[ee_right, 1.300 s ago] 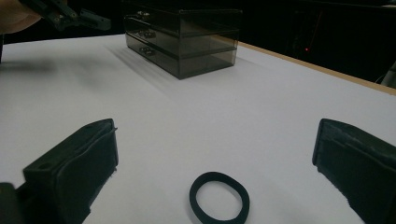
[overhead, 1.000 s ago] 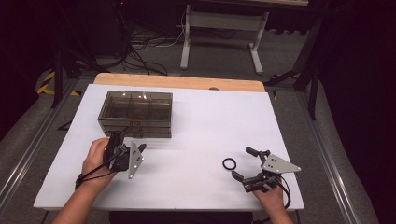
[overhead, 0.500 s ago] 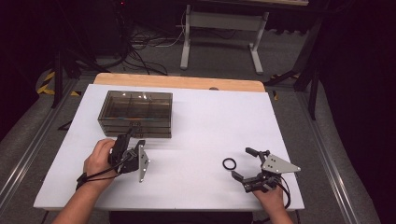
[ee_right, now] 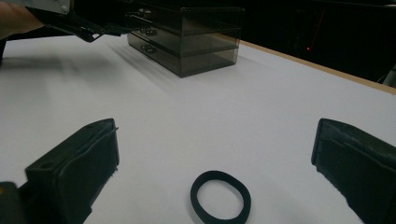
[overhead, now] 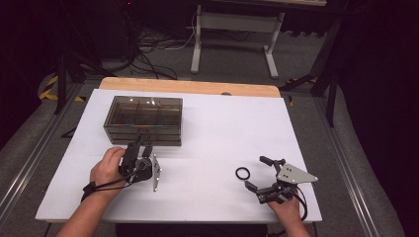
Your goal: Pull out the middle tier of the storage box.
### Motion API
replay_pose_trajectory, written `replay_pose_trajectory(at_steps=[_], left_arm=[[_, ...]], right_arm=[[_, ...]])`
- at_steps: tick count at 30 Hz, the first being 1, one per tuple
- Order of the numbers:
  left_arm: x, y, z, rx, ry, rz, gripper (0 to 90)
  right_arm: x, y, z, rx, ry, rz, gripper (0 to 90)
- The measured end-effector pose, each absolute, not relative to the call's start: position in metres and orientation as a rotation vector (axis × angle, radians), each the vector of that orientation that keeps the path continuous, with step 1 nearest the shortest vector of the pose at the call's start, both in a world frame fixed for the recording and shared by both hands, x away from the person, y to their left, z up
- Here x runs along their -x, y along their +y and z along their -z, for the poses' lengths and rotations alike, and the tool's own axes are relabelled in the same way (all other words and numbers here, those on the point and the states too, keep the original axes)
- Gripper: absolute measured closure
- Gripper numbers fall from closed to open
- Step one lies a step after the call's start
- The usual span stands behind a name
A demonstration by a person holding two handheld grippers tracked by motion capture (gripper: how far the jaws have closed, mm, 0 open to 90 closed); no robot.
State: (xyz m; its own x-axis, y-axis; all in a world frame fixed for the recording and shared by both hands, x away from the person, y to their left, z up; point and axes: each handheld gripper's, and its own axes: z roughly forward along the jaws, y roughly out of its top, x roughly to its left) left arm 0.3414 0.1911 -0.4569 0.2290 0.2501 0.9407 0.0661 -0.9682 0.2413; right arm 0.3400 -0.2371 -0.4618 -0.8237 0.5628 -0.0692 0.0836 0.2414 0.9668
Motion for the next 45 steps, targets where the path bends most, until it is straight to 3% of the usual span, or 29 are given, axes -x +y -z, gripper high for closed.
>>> replay_pose_trajectory(at_steps=[45], left_arm=[[-0.371,0.183,0.489,-2.412,0.288,-1.983,70.9]], right_arm=[[-0.34,-0.236,0.462,-0.592,2.118,-1.603,2.5]])
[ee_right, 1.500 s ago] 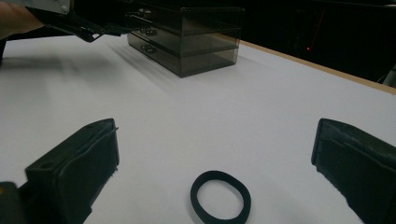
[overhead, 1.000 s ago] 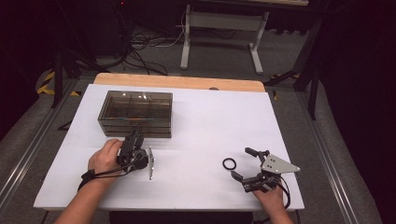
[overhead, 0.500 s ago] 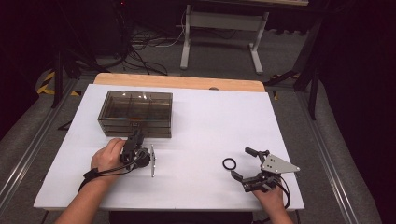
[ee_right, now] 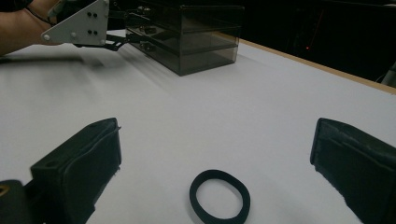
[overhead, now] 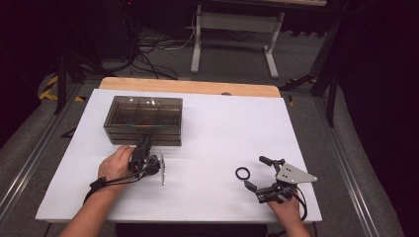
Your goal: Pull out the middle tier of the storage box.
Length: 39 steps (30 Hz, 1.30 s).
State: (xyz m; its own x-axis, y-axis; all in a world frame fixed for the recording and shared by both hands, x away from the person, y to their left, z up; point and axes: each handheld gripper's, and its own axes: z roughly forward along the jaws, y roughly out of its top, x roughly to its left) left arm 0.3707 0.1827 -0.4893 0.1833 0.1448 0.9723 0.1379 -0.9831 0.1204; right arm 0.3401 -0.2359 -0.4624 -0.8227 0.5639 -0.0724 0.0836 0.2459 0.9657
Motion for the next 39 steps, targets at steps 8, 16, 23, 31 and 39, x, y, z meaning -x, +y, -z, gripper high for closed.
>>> replay_pose_trajectory(at_steps=[8,16,23,31,39], left_arm=[[-0.371,0.183,0.489,-2.409,0.277,-1.989,76.7],[-0.371,0.183,0.49,-2.413,0.267,-1.993,79.3],[-0.371,0.183,0.489,-2.414,0.259,-1.988,79.7],[-0.363,0.183,0.482,-2.436,0.272,-1.945,79.8],[-0.355,0.184,0.48,-2.446,0.268,-1.927,79.8]], right_arm=[[-0.34,-0.236,0.462,-0.586,2.12,-1.6,2.5],[-0.34,-0.236,0.462,-0.582,2.123,-1.599,2.5],[-0.34,-0.235,0.462,-0.582,2.123,-1.598,2.5],[-0.34,-0.235,0.463,-0.581,2.123,-1.602,2.5],[-0.34,-0.236,0.463,-0.586,2.123,-1.6,2.5]])
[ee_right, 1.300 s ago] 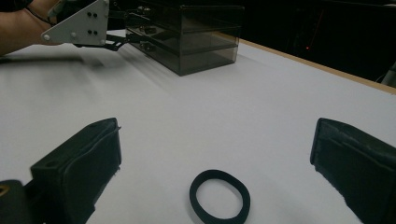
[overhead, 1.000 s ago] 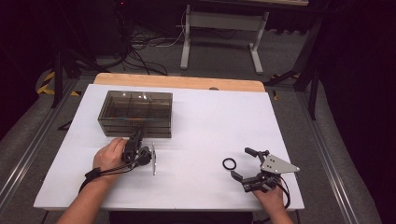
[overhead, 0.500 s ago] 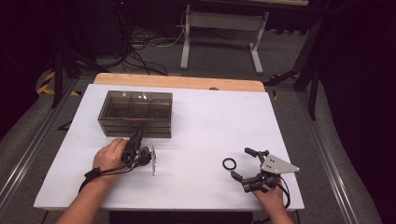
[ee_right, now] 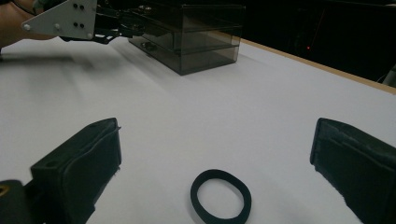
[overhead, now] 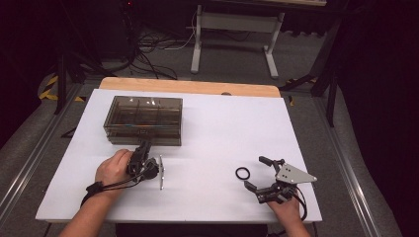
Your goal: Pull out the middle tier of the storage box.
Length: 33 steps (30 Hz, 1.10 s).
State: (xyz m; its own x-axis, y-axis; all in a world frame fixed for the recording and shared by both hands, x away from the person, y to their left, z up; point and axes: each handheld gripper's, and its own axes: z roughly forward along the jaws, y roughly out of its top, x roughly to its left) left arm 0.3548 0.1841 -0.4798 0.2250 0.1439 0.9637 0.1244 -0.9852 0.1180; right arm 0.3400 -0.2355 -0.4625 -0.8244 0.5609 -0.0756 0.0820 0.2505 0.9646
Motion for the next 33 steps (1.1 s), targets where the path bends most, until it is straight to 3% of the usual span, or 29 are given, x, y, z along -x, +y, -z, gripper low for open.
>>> replay_pose_trajectory(at_steps=[16,21,33], left_arm=[[-0.345,0.185,0.48,-2.469,0.248,-1.887,78.4],[-0.342,0.186,0.474,-2.442,0.266,-1.843,69.6],[-0.337,0.19,0.464,-2.401,0.286,-1.792,62.3]], right_arm=[[-0.34,-0.236,0.462,-0.589,2.122,-1.607,2.5],[-0.34,-0.236,0.462,-0.587,2.124,-1.606,2.5],[-0.34,-0.236,0.462,-0.579,2.127,-1.604,2.5]])
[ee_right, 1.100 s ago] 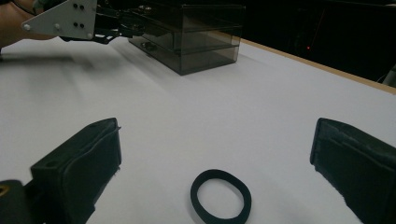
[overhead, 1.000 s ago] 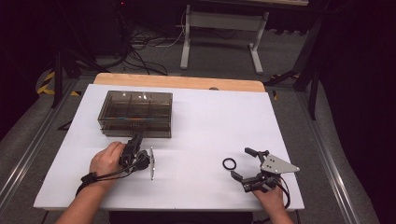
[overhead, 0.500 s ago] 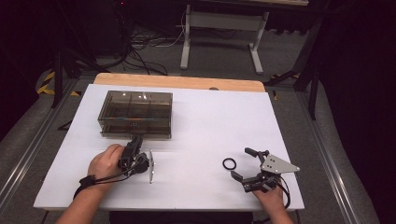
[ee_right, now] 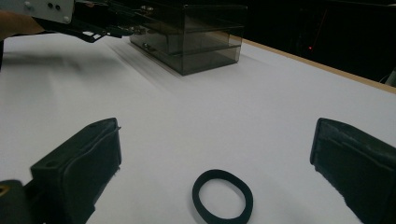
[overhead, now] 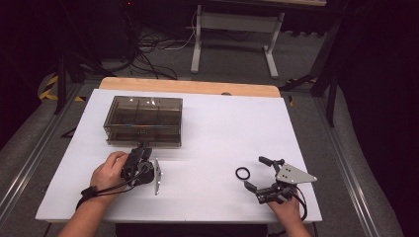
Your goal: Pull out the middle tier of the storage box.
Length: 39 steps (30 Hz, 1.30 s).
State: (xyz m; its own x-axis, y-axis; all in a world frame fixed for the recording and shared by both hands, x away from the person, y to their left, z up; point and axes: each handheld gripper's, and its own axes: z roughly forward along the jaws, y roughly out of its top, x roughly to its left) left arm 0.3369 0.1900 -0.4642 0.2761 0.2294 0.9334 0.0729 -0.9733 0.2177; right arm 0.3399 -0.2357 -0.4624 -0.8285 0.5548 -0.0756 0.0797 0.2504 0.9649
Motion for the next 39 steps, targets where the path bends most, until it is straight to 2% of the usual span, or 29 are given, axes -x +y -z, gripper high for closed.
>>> replay_pose_trajectory(at_steps=[5,7,8,9,12,19,22,31,32,39], left_arm=[[-0.336,0.191,0.461,-2.387,0.301,-1.751,59.4],[-0.335,0.193,0.458,-2.388,0.309,-1.701,59.0],[-0.334,0.195,0.454,-2.389,0.313,-1.63,56.2],[-0.334,0.195,0.454,-2.389,0.313,-1.63,54.2],[-0.333,0.199,0.448,-2.373,0.336,-1.517,51.2],[-0.333,0.206,0.439,-2.324,0.366,-1.362,43.5],[-0.336,0.213,0.431,-2.281,0.422,-1.21,39.2],[-0.339,0.228,0.419,-2.188,0.5,-1.006,27.6],[-0.34,0.23,0.418,-2.167,0.517,-0.97,23.7],[-0.342,0.236,0.414,-2.121,0.551,-0.881,16.5]], right_arm=[[-0.34,-0.236,0.462,-0.578,2.128,-1.604,2.5],[-0.34,-0.236,0.462,-0.577,2.128,-1.605,2.5],[-0.34,-0.236,0.462,-0.577,2.127,-1.604,2.5],[-0.34,-0.236,0.462,-0.577,2.127,-1.604,2.5],[-0.34,-0.236,0.462,-0.576,2.128,-1.605,2.5],[-0.34,-0.236,0.462,-0.576,2.128,-1.606,2.5],[-0.34,-0.236,0.462,-0.575,2.128,-1.607,2.5],[-0.34,-0.236,0.462,-0.578,2.128,-1.606,2.5],[-0.34,-0.236,0.462,-0.58,2.127,-1.606,2.5],[-0.34,-0.236,0.462,-0.582,2.127,-1.609,2.5]])
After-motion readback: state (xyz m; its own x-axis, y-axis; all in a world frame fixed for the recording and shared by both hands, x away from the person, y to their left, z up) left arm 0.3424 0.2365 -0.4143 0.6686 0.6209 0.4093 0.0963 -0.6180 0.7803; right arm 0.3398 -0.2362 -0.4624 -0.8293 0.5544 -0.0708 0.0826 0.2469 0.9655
